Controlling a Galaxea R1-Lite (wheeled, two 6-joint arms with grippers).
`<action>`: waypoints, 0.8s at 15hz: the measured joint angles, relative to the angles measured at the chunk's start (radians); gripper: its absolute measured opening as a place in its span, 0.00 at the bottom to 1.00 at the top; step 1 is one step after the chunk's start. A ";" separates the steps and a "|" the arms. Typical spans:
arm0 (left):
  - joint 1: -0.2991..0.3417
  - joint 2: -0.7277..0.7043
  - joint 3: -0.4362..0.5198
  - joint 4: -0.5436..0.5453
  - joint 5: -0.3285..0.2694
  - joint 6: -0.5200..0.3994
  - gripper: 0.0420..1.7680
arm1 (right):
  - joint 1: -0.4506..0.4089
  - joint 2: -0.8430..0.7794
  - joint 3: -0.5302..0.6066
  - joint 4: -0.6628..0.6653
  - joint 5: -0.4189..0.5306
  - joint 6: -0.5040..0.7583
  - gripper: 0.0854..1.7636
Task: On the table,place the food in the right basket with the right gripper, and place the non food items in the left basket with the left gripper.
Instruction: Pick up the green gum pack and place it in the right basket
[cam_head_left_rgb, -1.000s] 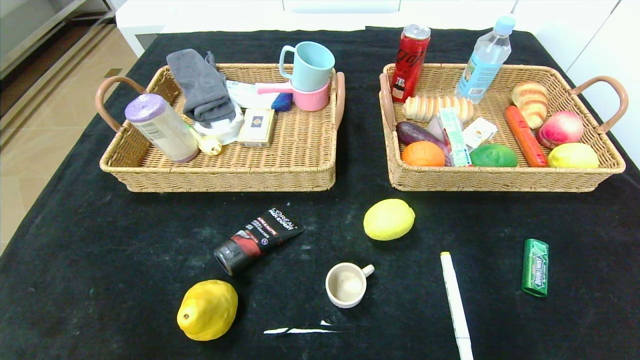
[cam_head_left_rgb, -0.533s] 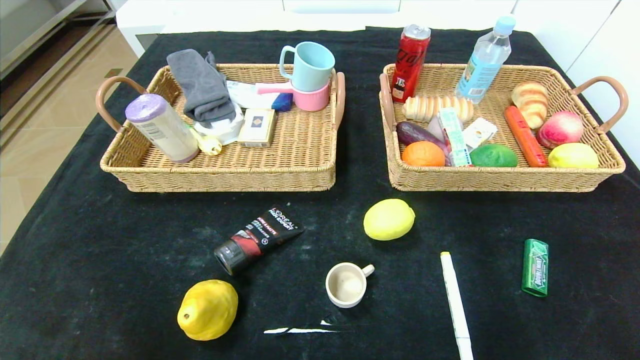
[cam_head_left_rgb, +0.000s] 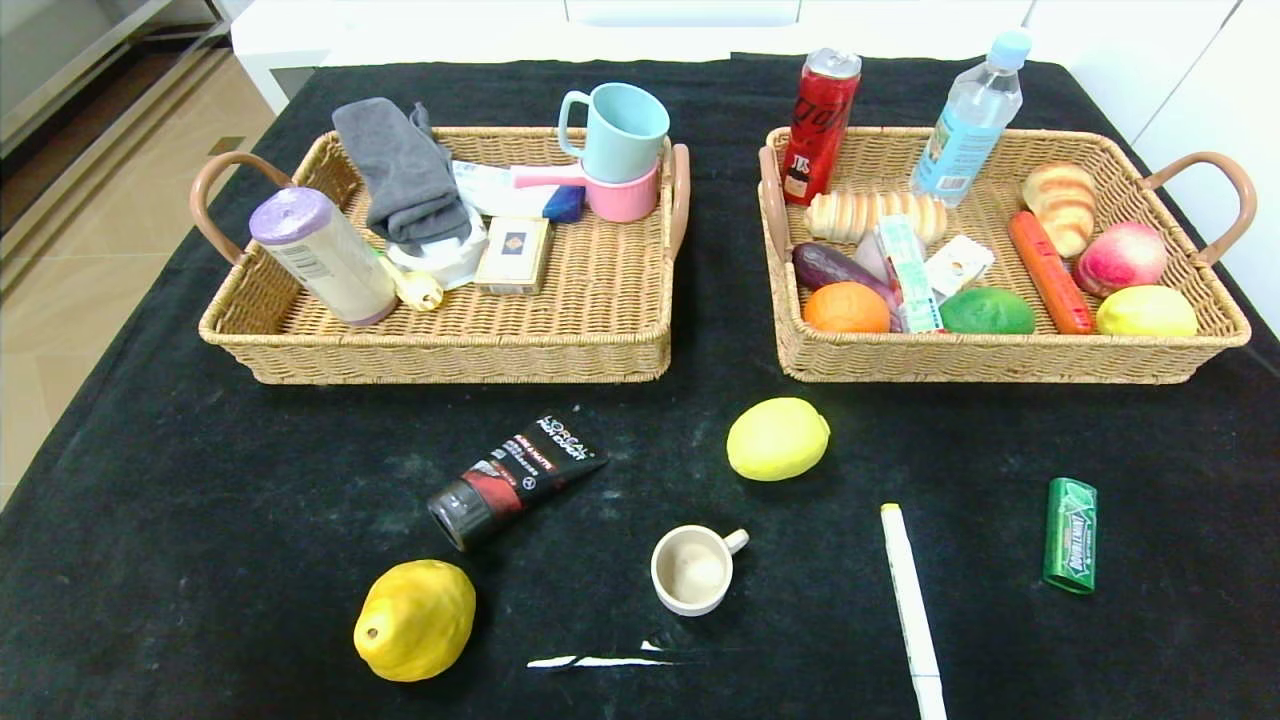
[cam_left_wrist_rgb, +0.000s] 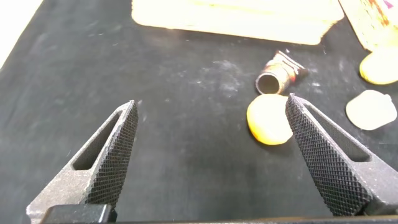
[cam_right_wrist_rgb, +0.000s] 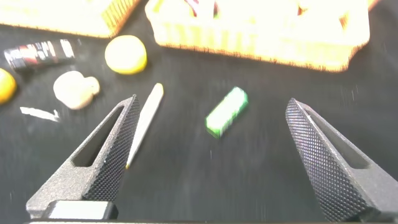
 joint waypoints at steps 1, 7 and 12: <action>-0.016 0.047 -0.009 -0.004 0.018 0.042 0.97 | 0.000 0.054 -0.010 -0.046 0.009 0.000 0.97; -0.053 0.319 -0.162 -0.019 -0.055 0.151 0.97 | 0.097 0.341 -0.075 -0.203 0.020 -0.004 0.97; -0.192 0.543 -0.284 -0.039 -0.132 0.140 0.97 | 0.322 0.524 -0.183 -0.208 -0.131 0.000 0.97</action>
